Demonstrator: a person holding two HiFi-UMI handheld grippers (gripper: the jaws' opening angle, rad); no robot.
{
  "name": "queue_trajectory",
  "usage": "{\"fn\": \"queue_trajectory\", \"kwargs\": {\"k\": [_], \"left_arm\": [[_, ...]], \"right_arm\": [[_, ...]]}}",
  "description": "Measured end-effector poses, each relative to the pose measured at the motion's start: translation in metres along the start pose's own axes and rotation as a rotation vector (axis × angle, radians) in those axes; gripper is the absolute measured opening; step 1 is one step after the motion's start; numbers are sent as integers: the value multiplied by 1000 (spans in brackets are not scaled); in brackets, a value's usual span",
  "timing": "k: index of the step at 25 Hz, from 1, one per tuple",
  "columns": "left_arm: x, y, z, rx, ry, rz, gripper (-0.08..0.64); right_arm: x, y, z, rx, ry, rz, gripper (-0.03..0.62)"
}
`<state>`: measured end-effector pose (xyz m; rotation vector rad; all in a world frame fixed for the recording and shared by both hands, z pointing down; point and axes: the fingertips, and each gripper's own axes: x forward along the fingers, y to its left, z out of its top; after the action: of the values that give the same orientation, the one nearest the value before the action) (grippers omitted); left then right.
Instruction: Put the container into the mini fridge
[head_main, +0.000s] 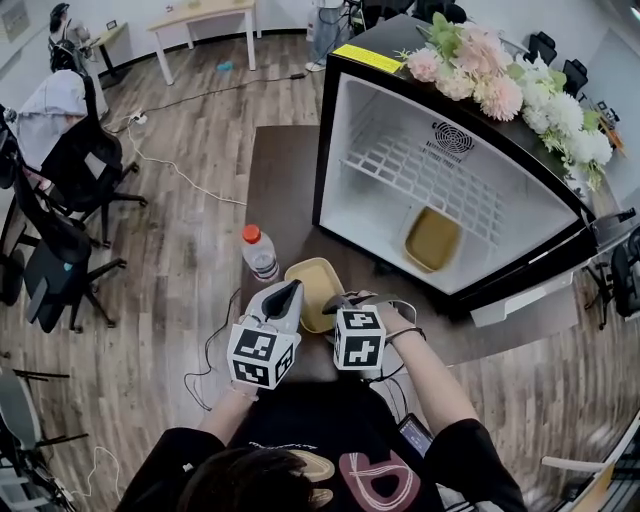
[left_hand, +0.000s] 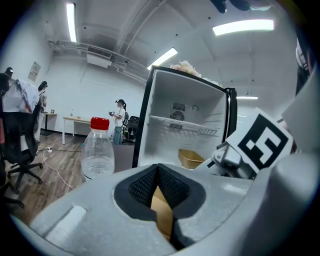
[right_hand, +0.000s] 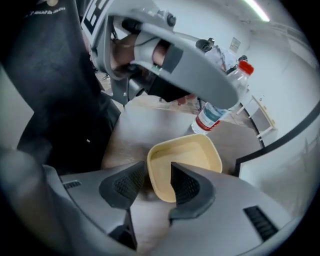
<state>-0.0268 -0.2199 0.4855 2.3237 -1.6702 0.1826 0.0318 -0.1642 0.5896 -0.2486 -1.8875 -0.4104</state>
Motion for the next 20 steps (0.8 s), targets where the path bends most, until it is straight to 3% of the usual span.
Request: {"fn": "queue_trajectory", "kwargs": {"k": [9,14,20], "left_arm": [[-8,5,6,13,3,0,8],[-11,10,4,12,11,5,9],[-9,8,0,9,19,-3,9]], "right_arm": [[33,9,4,-74,80,16,124],[41,7,4,-92,93,-19,30],[32,5,5,-105,93,-53,22]]}}
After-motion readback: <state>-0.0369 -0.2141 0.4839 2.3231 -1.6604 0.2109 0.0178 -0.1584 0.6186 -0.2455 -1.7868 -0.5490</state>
